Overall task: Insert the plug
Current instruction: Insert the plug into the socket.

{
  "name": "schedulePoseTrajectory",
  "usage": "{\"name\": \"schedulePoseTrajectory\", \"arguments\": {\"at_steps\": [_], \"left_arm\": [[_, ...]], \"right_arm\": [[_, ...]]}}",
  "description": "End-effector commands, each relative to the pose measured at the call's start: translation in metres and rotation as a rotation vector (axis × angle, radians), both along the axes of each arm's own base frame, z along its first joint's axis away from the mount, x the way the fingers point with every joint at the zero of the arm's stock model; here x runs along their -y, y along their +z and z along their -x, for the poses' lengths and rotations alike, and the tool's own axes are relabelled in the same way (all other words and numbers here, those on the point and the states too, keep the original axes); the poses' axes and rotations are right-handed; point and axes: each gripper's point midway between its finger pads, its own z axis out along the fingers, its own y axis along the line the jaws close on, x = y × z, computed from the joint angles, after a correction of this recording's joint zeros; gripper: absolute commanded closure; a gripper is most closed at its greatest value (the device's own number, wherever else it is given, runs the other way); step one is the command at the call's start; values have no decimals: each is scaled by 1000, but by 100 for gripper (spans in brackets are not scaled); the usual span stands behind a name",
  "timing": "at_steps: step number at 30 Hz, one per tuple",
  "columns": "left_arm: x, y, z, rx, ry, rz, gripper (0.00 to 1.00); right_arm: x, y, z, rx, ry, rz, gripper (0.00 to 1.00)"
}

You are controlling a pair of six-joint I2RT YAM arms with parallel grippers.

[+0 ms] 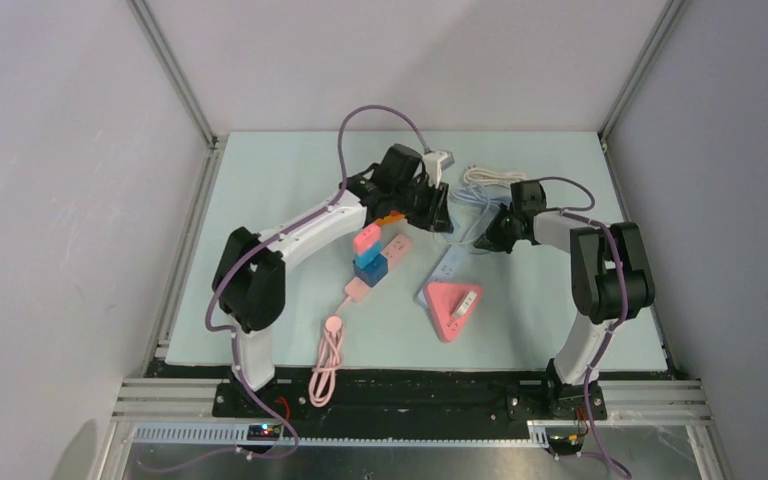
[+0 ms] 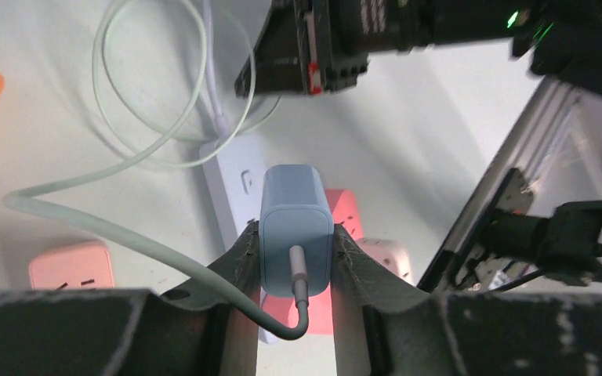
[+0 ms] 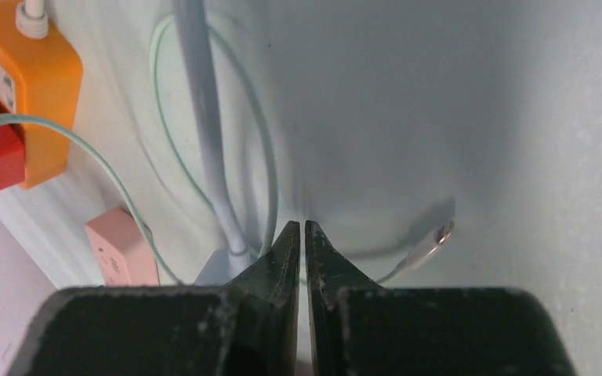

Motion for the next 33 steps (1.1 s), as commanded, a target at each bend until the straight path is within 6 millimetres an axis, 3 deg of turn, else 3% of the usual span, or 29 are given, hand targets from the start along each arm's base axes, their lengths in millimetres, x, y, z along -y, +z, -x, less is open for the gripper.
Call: {"name": "schedulePoseTrajectory", "arguments": {"at_steps": [1,9,12,17,24,33], "left_arm": [[-5,-35,14,26,-49,-134,100],[-17,-77,45,-24,-83,-289,100],[-18,-82,48,-33,-84,-327,100],[-16,-94,37,-27,-38,-399,100],[-9,-90,21,-4,8,-408,100],[-14,-103,31,-44,-19,-427,100]], "right_arm": [[5,4,-29,74,-56,-12,91],[2,5,-34,74,-56,-32,91],[-1,3,-31,60,-50,-36,91],[-3,3,-30,57,-44,-42,92],[-4,6,-28,58,-34,-41,93],[-6,6,-26,52,-26,-46,93]]}}
